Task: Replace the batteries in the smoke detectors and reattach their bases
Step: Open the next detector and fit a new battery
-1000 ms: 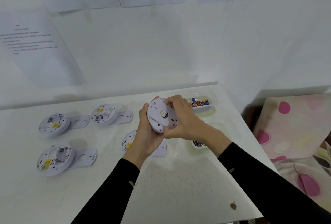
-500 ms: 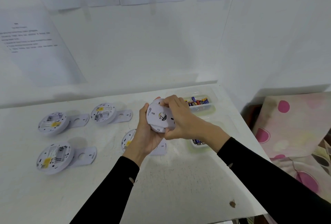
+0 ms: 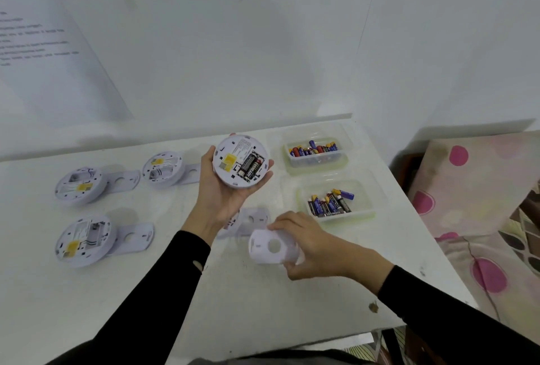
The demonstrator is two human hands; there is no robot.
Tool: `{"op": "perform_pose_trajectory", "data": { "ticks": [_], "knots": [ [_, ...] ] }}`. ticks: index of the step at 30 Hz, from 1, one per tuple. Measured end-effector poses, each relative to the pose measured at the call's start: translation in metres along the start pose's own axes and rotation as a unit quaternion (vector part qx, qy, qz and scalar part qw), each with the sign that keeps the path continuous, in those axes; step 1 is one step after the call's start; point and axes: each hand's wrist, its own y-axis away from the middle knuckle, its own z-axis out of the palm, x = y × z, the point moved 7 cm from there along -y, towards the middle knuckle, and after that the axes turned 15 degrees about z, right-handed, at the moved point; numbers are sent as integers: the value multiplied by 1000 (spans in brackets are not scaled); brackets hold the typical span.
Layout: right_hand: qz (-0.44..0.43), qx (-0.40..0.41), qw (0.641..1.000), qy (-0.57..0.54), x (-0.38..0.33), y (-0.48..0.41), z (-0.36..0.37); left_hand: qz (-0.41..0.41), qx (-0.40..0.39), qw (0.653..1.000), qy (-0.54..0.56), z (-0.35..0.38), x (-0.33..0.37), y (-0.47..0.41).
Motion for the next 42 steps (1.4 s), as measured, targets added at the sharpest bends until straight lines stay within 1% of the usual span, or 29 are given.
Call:
{"op": "perform_pose_trajectory", "data": {
  "ticks": [3, 6, 8, 9, 10, 11, 12, 14, 15, 17, 26, 32, 35, 37, 41, 42],
  "knots": [
    [27, -22, 999, 17, 17, 0, 18, -20, -12, 999, -26, 8, -6, 5],
    [20, -23, 999, 20, 25, 1, 26, -32, -24, 999, -27, 13, -11, 13],
    [11, -26, 1000, 2, 25, 4, 25, -39, -28, 999, -23, 14, -14, 17],
    [2, -16, 1000, -25, 22, 6, 18, -41, -30, 998, -22, 14, -15, 18],
    [-8, 15, 998, -65, 17, 7, 6, -43, -33, 998, -22, 13, -15, 19],
    [-18, 71, 991, -112, 9, 9, -13, -41, -34, 998, -24, 13, -16, 20],
    [-21, 143, 976, -161, 3, 11, -33, -39, -35, 998, -26, 14, -16, 20],
    [-9, 270, 932, -243, -4, 15, -69, -31, -43, 998, -31, 16, -16, 21],
    [-1, 309, 915, -261, -6, 14, -80, -25, -46, 998, -33, 18, -17, 21],
    [17, 340, 904, -258, -11, 6, -92, -19, -45, 998, -34, 21, -19, 22],
    [104, 329, 913, -218, 1, -29, -93, 6, -27, 998, -55, 27, -24, 18],
    [178, 298, 903, -252, 5, -36, -97, 22, -20, 997, -73, 32, -29, 15],
    [201, 278, 890, -299, 7, -36, -97, 23, -20, 996, -80, 35, -33, 14],
    [199, 277, 880, -330, 6, -31, -100, 18, -17, 997, -78, 33, -35, 14],
    [171, 267, 894, -317, 2, -25, -101, 12, -9, 998, -63, 30, -40, 10],
    [174, 270, 888, -329, 6, -23, -102, 13, -5, 998, -59, 29, -40, 9]
  ]
}}
